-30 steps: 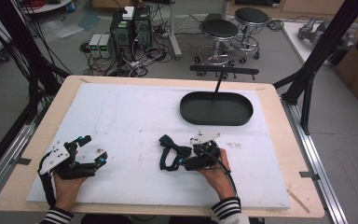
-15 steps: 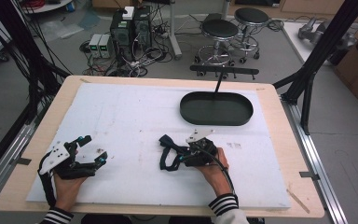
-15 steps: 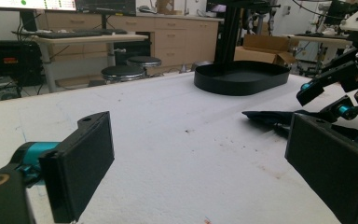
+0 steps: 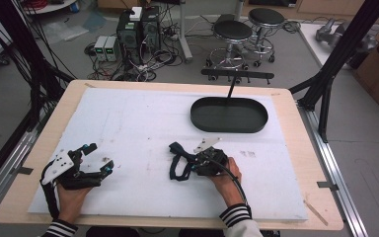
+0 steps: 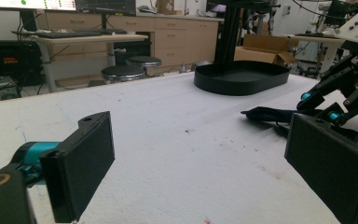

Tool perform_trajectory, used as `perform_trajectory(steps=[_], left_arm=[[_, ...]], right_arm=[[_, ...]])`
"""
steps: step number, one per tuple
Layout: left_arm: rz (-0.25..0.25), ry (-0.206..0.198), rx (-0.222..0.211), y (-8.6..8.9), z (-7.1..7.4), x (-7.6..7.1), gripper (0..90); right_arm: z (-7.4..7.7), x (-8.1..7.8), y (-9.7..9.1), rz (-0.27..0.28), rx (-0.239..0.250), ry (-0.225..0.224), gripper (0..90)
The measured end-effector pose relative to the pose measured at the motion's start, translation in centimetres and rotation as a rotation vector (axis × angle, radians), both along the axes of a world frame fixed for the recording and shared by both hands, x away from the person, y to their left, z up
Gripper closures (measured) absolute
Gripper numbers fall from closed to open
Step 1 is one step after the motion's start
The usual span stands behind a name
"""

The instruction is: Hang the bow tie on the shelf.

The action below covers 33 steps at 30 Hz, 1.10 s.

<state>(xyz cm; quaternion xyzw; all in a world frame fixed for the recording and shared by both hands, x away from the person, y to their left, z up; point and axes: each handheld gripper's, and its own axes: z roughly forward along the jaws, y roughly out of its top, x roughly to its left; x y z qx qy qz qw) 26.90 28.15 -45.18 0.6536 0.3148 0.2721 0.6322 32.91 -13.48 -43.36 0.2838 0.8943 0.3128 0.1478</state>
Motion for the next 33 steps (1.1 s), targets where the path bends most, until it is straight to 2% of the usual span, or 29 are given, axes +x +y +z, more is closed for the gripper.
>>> perform_trajectory(steps=[5,9,19,24,30,33], left_arm=[[0.001,-0.001,-0.002,0.0,0.0,0.0,8.6],[0.000,0.000,0.000,0.0,0.0,0.0,8.5],[0.001,-0.001,-0.002,0.0,0.0,0.0,8.6],[0.003,-0.002,0.000,0.0,0.0,0.0,8.6],[0.005,-0.002,-0.003,0.0,0.0,0.0,8.6],[0.005,-0.001,-0.003,0.0,0.0,0.0,8.5]], right_arm=[[0.1,0.0,0.1,-0.002,-0.017,-0.007,74.7],[0.3,0.0,0.0,0.003,-0.014,-0.014,81.1],[0.6,-0.1,-0.2,-0.016,0.011,-0.016,83.5],[1.0,-0.3,-0.4,-0.019,0.053,-0.037,83.5],[2.0,-0.4,-1.0,-0.032,0.148,-0.115,83.5],[2.4,-0.5,-1.3,-0.042,0.175,-0.149,83.5]])
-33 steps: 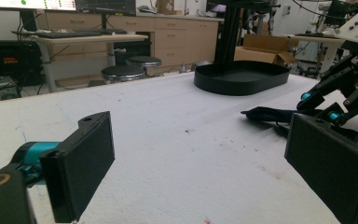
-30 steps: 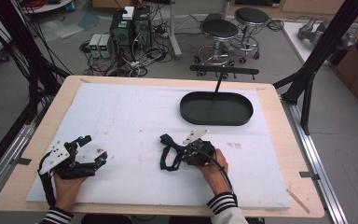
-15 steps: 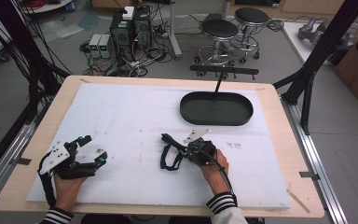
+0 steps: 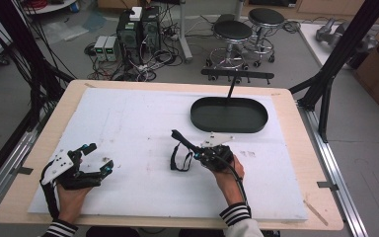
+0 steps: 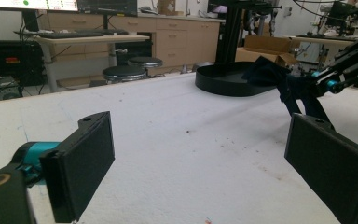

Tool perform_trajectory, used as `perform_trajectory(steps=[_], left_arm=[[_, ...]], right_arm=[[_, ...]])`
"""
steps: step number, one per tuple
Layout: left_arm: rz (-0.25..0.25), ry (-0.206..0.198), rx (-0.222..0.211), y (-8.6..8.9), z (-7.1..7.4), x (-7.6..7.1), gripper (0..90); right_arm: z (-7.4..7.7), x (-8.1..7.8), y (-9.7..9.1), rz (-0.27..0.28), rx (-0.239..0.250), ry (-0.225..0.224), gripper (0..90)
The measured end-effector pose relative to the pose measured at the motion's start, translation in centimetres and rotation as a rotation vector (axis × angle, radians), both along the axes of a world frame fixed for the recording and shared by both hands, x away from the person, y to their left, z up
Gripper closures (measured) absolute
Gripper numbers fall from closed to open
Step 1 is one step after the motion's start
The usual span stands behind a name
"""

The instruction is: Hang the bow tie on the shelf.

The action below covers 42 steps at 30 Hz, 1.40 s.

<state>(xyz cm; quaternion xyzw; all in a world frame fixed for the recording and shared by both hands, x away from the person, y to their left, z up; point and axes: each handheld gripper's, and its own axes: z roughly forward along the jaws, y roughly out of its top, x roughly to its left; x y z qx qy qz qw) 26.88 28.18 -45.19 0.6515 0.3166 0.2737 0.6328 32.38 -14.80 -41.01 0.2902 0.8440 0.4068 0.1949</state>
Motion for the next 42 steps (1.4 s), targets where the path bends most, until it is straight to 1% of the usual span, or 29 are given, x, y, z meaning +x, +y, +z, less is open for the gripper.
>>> perform_trajectory(steps=[3,7,9,12,14,16,17,18,20,25,30,31,34,39,40,42], left_arm=[[-0.002,-0.002,0.004,0.0,0.0,0.0,8.7],[-0.001,-0.003,0.003,0.0,0.0,0.0,8.8],[0.000,-0.004,0.003,0.0,0.0,0.0,8.8],[0.000,-0.004,0.003,0.0,0.0,0.0,8.8],[0.000,-0.004,0.003,0.0,0.0,0.0,8.8],[0.000,-0.004,0.003,0.0,0.0,0.0,8.8],[-0.001,-0.003,0.003,0.0,0.0,0.0,8.8],[-0.001,-0.002,0.002,0.0,0.0,0.0,8.8],[-0.001,-0.001,0.004,0.0,0.0,0.0,9.3],[-0.001,-0.002,0.004,0.0,0.0,0.0,9.3],[-0.002,-0.002,0.003,0.0,0.0,0.0,9.3],[0.000,-0.003,0.002,0.0,0.0,0.0,9.3],[0.000,-0.003,0.003,0.0,0.0,0.0,9.3],[0.001,-0.003,0.003,-0.1,0.0,0.0,9.3],[0.001,-0.004,0.003,-0.1,0.0,0.0,9.3],[0.000,-0.003,0.004,0.0,0.0,0.0,9.3]], right_arm=[[0.3,-0.1,-0.3,-0.011,0.023,-0.030,83.5],[0.9,-0.1,-0.8,-0.044,0.051,-0.077,83.5],[1.2,0.1,-1.2,-0.054,0.083,-0.080,83.5],[1.9,0.3,-1.8,-0.076,0.118,-0.102,83.5],[2.4,0.6,-2.3,-0.100,0.133,-0.118,83.5],[2.9,0.8,-2.9,-0.119,0.159,-0.125,83.5],[3.1,1.0,-3.1,-0.124,0.160,-0.133,83.5],[3.4,1.1,-3.3,-0.132,0.168,-0.153,83.5],[3.8,1.4,-3.8,-0.145,0.189,-0.159,83.5],[5.0,2.2,-4.6,-0.181,0.192,-0.186,83.5],[6.4,3.0,-5.2,-0.199,0.185,-0.204,83.5],[6.6,3.1,-5.3,-0.205,0.184,-0.217,83.5],[7.4,3.7,-5.6,-0.218,0.179,-0.229,83.5],[7.9,4.5,-6.3,-0.248,0.170,-0.243,83.5],[8.0,4.7,-6.5,-0.259,0.173,-0.239,83.5],[8.2,5.1,-6.9,-0.278,0.166,-0.246,83.5]])
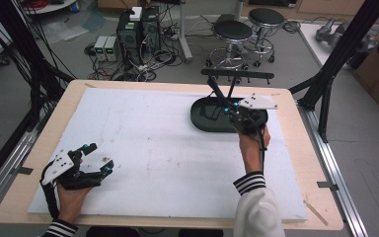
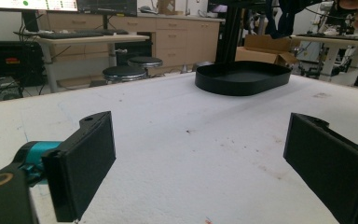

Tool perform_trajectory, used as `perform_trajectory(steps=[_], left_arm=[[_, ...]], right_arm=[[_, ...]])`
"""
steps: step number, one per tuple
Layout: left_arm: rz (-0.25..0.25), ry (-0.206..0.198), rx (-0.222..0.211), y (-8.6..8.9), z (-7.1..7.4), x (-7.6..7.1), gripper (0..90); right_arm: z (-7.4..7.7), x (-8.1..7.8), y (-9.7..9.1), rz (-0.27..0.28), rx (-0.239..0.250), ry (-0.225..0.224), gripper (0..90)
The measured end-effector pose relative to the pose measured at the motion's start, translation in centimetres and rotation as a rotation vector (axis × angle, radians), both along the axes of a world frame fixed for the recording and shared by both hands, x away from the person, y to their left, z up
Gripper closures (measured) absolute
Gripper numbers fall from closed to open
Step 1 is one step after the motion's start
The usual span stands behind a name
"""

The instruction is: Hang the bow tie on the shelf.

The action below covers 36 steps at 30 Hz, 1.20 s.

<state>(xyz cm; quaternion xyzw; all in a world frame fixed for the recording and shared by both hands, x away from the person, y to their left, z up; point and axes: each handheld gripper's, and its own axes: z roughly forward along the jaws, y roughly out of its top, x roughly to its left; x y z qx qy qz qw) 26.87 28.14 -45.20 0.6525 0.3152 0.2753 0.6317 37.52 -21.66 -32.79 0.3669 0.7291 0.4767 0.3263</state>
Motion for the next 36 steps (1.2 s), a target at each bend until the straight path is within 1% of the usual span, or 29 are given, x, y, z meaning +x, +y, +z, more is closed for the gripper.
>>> perform_trajectory(steps=[1,8,11,13,14,18,20,23,24,25,27,28,30,34,36], left_arm=[[0.001,0.000,-0.001,0.0,0.0,0.0,9.3],[0.002,-0.001,0.000,0.0,0.0,0.0,9.3],[0.003,0.000,0.000,0.0,0.0,0.0,9.3],[0.003,0.000,0.000,0.0,0.0,0.0,9.3],[0.003,0.000,0.003,0.0,0.0,0.0,9.3],[0.004,0.000,0.000,-0.1,0.0,0.0,9.3],[0.004,0.000,0.001,-0.1,0.0,0.0,9.3],[0.004,0.000,0.003,-0.1,0.0,0.0,9.3],[0.004,-0.001,0.004,0.0,0.0,0.0,9.3],[0.004,-0.002,0.004,-0.1,0.0,0.0,9.3],[0.003,-0.001,0.004,-0.1,0.0,0.0,9.3],[0.004,-0.002,0.004,-0.1,0.0,0.0,9.3],[0.004,-0.001,0.004,-0.1,0.0,0.0,9.3],[0.003,-0.001,0.009,-0.1,0.0,0.0,9.3],[0.004,-0.002,0.008,-0.1,0.0,0.0,9.3]], right_arm=[[0.1,0.1,-0.1,-0.007,-0.006,0.003,83.5],[1.1,1.5,-0.8,-0.059,-0.015,-0.026,83.5],[1.3,2.2,-1.0,-0.088,-0.016,-0.026,83.5],[1.4,2.5,-1.2,-0.100,-0.004,-0.030,83.5],[1.4,2.7,-1.3,-0.105,0.005,-0.025,83.5],[1.4,3.5,-1.4,-0.125,-0.003,-0.021,83.5],[1.4,3.9,-1.4,-0.137,-0.008,-0.035,83.5],[1.0,4.5,-1.4,-0.160,-0.008,-0.026,83.5],[0.9,4.8,-1.4,-0.167,-0.005,-0.013,83.5],[0.9,5.0,-1.5,-0.168,-0.002,-0.010,83.5],[0.8,5.3,-1.5,-0.179,0.004,-0.020,83.5],[0.9,5.5,-1.5,-0.180,0.009,-0.012,83.5],[1.0,5.8,-1.5,-0.195,0.002,-0.012,83.5],[0.8,6.4,-1.7,-0.207,0.009,-0.001,83.4],[0.7,6.6,-1.8,-0.216,-0.004,0.000,83.4]])
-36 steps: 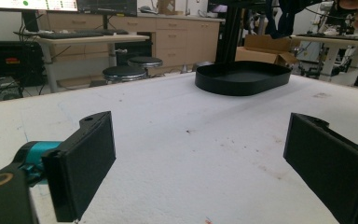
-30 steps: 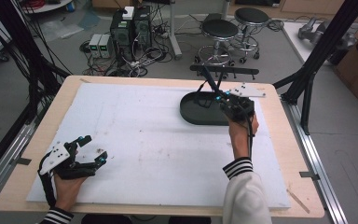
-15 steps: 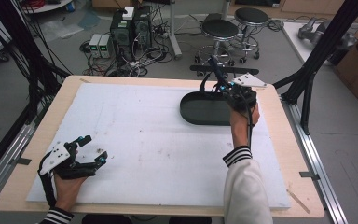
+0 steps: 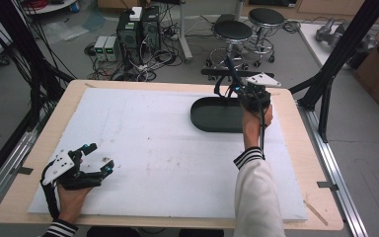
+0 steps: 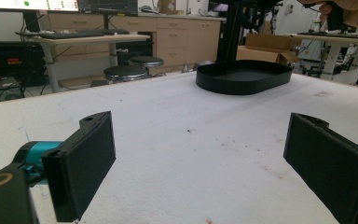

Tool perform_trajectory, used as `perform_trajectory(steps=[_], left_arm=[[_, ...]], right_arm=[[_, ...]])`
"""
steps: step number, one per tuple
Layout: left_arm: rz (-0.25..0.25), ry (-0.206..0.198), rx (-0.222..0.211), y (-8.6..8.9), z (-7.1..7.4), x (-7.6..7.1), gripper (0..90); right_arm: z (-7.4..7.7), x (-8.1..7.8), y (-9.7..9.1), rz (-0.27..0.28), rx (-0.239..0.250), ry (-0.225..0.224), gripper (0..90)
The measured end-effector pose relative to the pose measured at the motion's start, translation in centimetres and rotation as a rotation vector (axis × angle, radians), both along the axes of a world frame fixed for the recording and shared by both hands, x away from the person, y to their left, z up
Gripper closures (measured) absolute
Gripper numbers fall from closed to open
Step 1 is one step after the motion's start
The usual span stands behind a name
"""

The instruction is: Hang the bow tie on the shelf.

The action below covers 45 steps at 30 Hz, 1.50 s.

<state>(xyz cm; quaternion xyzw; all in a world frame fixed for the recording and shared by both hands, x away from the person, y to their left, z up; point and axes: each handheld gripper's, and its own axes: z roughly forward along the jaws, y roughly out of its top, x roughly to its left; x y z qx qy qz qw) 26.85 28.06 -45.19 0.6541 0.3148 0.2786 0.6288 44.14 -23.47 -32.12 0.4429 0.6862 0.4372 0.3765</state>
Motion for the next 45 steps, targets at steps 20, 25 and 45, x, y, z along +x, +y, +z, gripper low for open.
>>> perform_trajectory(steps=[20,25,45], left_arm=[[0.000,-0.006,0.012,-0.1,0.0,-0.1,9.3],[-0.001,-0.006,0.010,-0.1,0.0,-0.1,9.3],[0.000,-0.006,0.013,-0.2,0.0,-0.1,9.3]], right_arm=[[-2.1,1.8,-0.1,-0.027,-0.010,0.058,82.6],[-2.4,2.0,-0.2,-0.023,-0.024,0.084,81.7],[-2.7,1.0,-0.6,0.058,0.052,0.169,14.4]])
